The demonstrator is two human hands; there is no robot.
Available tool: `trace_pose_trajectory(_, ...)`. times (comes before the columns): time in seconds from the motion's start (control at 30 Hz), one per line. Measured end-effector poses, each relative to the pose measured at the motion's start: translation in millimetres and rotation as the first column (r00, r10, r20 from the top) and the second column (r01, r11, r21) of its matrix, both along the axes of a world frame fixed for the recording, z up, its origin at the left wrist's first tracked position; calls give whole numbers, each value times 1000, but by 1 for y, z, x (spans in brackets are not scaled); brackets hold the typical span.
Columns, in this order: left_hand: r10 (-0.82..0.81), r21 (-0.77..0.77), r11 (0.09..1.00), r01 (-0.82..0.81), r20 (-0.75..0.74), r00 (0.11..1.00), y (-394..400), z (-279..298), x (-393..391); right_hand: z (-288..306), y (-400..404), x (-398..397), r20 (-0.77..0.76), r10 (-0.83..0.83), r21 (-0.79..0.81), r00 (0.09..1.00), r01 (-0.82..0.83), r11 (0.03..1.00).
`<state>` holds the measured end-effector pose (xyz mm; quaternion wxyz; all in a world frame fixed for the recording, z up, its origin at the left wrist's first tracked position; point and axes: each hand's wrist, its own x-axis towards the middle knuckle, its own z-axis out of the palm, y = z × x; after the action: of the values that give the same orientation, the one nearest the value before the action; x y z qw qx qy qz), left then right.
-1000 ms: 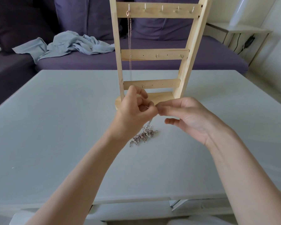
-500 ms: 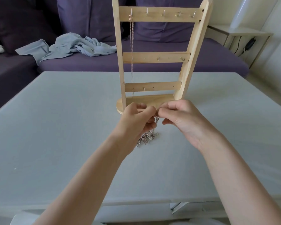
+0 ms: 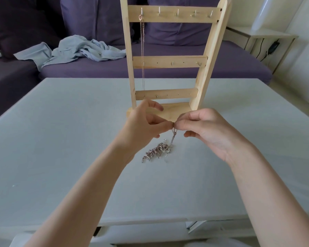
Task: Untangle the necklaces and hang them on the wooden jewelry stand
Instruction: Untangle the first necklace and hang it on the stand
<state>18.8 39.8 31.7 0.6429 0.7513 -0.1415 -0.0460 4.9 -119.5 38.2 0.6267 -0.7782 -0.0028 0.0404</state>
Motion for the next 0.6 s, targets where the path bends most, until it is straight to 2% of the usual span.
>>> trace_pose_trajectory(0.13, 3, -47, 999, -5, -46, 999, -6, -2, -1, -3, 8, 1, -25, -11, 84, 1000, 13, 996)
trace_pose_trajectory(0.3, 35, -89, 995, -50, -156, 987, -13, -5, -3, -6, 12, 4, -55, -3, 65, 998, 7, 998)
trace_pose_trajectory(0.4, 28, -232, 967, -105, -312, 950, -14, -5, -3, -5, 11, 4, -48, 23, 62, 999, -20, 998)
trace_pose_trajectory(0.5, -39, -417, 896, -152, -416, 909, -12, -3, -2, -3, 10, 4, -28, 42, 35, 999, -41, 999)
trace_pose_trajectory(0.6, -33, -442, 880, -173, -420, 907, -11, -3, -1, -2, 12, 2, -35, 60, 29, 998, -59, 998)
